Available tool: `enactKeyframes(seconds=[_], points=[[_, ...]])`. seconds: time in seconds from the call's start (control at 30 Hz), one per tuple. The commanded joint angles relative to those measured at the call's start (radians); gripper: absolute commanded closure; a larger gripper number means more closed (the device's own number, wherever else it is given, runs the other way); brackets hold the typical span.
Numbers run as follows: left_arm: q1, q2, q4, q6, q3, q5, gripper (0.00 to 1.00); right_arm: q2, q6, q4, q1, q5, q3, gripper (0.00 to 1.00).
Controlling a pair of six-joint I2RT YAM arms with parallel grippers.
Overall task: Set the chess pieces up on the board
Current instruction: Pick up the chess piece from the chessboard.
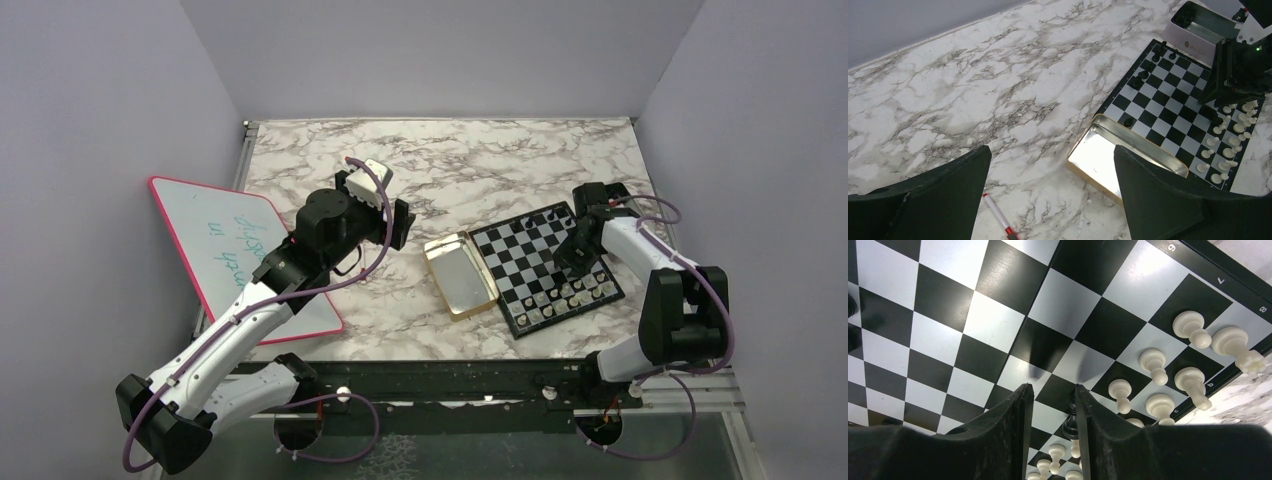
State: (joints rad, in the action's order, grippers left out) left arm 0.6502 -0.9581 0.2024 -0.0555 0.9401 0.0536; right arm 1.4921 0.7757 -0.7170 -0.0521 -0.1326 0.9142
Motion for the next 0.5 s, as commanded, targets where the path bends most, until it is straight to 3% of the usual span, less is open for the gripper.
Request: enactKeyframes(seconds=[0.0, 0.47], points=[[0.004, 0.008, -0.032, -0.003, -0.007, -0.011, 0.07, -0.006, 0.045, -0.021, 0.004, -0.02, -0.011, 0.59], [0.005, 0.003, -0.032, -0.003, -0.007, -0.01, 0.07, -0.01, 0.059, -0.046, 0.003, -0.019, -0.011, 0.6]])
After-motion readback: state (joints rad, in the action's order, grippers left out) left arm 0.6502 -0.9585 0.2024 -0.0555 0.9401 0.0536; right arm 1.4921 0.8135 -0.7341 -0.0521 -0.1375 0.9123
